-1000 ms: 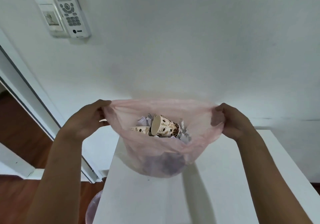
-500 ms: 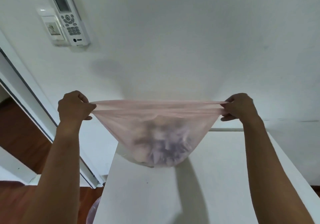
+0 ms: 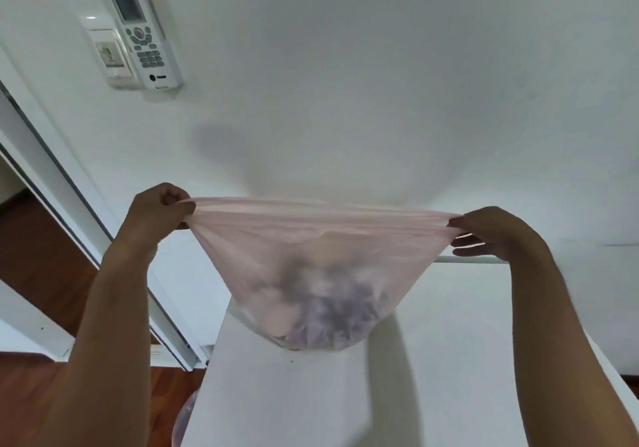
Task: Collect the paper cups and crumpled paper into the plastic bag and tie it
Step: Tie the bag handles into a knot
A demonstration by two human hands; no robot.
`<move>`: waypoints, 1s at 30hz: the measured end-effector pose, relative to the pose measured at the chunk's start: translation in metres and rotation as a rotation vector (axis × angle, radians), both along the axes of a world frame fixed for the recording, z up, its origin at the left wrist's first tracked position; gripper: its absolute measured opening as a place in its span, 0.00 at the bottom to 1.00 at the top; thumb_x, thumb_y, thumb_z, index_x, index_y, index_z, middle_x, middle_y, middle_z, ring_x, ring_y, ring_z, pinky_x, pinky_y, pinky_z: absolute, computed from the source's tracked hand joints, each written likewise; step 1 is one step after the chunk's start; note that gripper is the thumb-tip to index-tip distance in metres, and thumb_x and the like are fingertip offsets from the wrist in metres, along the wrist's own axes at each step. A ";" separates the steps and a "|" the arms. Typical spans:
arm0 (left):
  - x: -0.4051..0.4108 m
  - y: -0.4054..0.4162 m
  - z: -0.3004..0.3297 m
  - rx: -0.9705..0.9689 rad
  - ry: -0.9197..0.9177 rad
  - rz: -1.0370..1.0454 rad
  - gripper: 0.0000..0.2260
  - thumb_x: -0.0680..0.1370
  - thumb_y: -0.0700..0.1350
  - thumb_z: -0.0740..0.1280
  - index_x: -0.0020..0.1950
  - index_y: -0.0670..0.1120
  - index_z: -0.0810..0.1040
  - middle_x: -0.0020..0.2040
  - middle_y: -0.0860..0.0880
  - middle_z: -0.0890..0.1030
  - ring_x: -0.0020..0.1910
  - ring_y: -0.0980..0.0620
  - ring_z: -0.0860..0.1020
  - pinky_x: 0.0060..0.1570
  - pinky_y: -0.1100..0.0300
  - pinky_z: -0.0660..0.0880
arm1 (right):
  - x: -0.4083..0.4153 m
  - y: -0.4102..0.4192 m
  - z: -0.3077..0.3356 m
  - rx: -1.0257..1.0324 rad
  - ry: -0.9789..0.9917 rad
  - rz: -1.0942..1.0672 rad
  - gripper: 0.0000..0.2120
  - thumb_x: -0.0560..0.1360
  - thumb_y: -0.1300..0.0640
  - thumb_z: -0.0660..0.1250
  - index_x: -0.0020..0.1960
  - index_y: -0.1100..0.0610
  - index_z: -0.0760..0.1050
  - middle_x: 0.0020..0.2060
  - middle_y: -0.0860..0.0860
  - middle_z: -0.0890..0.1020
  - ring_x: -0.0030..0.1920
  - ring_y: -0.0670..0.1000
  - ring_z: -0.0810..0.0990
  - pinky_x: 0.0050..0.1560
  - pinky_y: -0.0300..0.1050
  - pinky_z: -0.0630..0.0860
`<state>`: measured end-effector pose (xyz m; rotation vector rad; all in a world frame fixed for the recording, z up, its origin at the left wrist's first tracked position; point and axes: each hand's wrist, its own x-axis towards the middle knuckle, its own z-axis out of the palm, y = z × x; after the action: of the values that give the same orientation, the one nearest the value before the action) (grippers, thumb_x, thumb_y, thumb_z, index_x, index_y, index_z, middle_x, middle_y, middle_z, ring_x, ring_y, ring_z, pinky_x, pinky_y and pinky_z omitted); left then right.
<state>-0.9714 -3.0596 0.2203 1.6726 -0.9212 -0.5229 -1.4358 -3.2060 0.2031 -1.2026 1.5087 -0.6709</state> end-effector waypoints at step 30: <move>-0.096 -0.017 -0.063 -0.246 0.949 -0.256 0.15 0.79 0.47 0.62 0.61 0.40 0.79 0.57 0.42 0.83 0.58 0.43 0.79 0.62 0.52 0.72 | 0.090 0.045 -0.073 -0.080 -1.138 0.029 0.12 0.76 0.64 0.58 0.48 0.61 0.80 0.55 0.56 0.83 0.59 0.56 0.80 0.62 0.49 0.73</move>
<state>-1.0669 -3.0771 0.1575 0.8976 -0.4510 -1.1869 -1.3461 -3.1610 0.1296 -0.6530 0.5028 -1.1366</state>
